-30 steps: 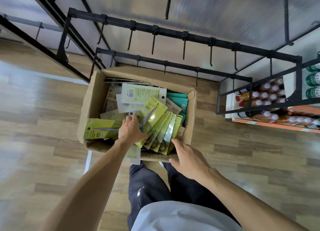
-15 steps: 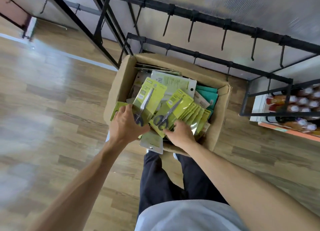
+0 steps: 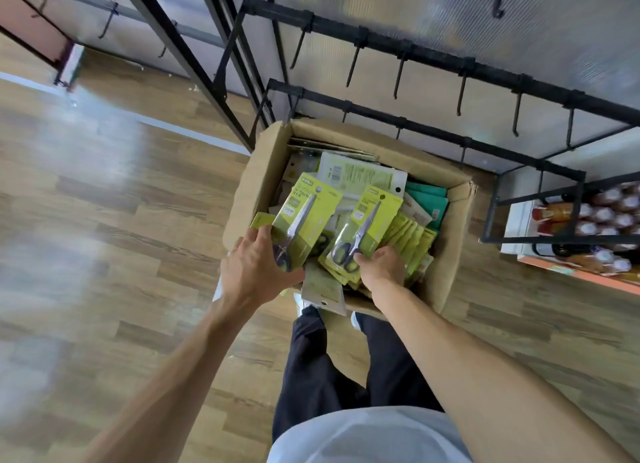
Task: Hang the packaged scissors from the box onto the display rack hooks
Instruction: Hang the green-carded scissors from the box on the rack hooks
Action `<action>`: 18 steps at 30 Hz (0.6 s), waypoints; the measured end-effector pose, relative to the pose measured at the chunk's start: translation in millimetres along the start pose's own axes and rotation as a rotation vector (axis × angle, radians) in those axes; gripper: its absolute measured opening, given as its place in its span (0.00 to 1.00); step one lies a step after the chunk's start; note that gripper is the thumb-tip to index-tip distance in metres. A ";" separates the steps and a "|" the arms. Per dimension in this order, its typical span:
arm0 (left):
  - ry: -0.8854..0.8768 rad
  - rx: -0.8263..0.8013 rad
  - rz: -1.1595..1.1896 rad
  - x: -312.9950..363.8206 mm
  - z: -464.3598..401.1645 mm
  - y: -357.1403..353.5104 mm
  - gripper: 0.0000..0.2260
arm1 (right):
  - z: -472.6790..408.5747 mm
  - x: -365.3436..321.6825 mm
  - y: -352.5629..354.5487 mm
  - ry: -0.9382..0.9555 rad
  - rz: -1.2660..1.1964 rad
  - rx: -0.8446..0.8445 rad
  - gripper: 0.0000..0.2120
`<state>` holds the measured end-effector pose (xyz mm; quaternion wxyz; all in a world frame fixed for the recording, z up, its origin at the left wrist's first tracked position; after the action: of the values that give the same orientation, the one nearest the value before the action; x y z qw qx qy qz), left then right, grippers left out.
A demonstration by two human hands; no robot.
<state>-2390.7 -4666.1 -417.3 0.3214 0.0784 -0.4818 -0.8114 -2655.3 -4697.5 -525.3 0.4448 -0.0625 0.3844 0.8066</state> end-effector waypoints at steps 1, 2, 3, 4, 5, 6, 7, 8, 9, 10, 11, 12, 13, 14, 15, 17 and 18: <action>-0.007 -0.005 0.004 0.9 2.2 0.8 0.37 | 4.4 1.3 7.3 0.005 -0.013 0.016 0.14; -0.017 -0.010 0.013 2.9 5.4 2.6 0.37 | 8.9 0.8 15.9 0.018 -0.011 0.027 0.13; -0.027 -0.012 0.019 5.4 8.7 5.0 0.36 | 12.7 -1.0 24.5 0.049 0.017 0.031 0.13; -0.036 -0.015 0.016 8.8 12.3 8.2 0.34 | 16.8 -5.5 34.6 0.104 0.072 0.031 0.12; -0.046 -0.017 0.013 13.0 16.1 12.1 0.33 | 21.5 -11.8 44.3 0.180 0.134 0.024 0.12; -0.058 -0.021 0.010 17.5 20.0 16.7 0.32 | 27.5 -19.8 53.7 0.266 0.190 0.014 0.11; -0.072 -0.023 0.010 22.3 23.5 21.9 0.32 | 34.5 -26.8 63.3 0.342 0.234 0.013 0.11; -0.085 -0.024 0.012 27.2 27.4 28.0 0.32 | 42.3 -32.6 73.8 0.397 0.259 0.016 0.11; -0.099 -0.021 0.023 31.9 30.8 34.9 0.32 | 50.2 -37.6 84.7 0.436 0.271 0.024 0.11; -0.111 -0.019 0.038 36.0 33.7 42.0 0.32 | 58.3 -42.4 95.8 0.467 0.271 0.039 0.11; -0.122 -0.016 0.051 40.3 36.2 49.2 0.32 | 66.0 -46.7 107.1 0.499 0.257 0.057 0.11; -0.133 -0.013 0.056 45.1 38.4 57.1 0.33 | 73.7 -51.5 118.7 0.530 0.221 0.076 0.12; -0.148 -0.006 0.054 50.9 40.1 65.9 0.35 | 80.5 -55.2 129.3 0.557 0.176 0.090 0.14; -0.163 0.002 0.057 56.6 41.1 74.4 0.36 | 88.1 -59.9 139.3 0.585 0.136 0.102 0.15; -0.186 0.018 0.068 63.0 42.1 84.4 0.36 | 96.4 -64.6 149.8 0.610 0.106 0.117 0.14; -0.235 0.057 0.093 74.3 41.9 105.3 0.35 | 113.6 -75.9 170.1 0.657 0.063 0.156 0.12; -0.260 0.081 0.101 80.3 42.2 116.8 0.35 | 122.6 -82.8 180.3 0.685 0.048 0.176 0.11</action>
<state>-2419.7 -4721.7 -283.3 0.2933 -0.0388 -0.5552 -0.7773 -2714.4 -4725.9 -301.5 0.2747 -0.2819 0.5806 0.7127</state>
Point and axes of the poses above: each hand's wrist, its own z-axis away from the middle knuckle, its own y-axis out of the back of the hand, x = y × z, the point moved 9 cm from there along -z, towards the middle knuckle, and after that the axes turned 9 degrees about y, right-handed, at the moved point
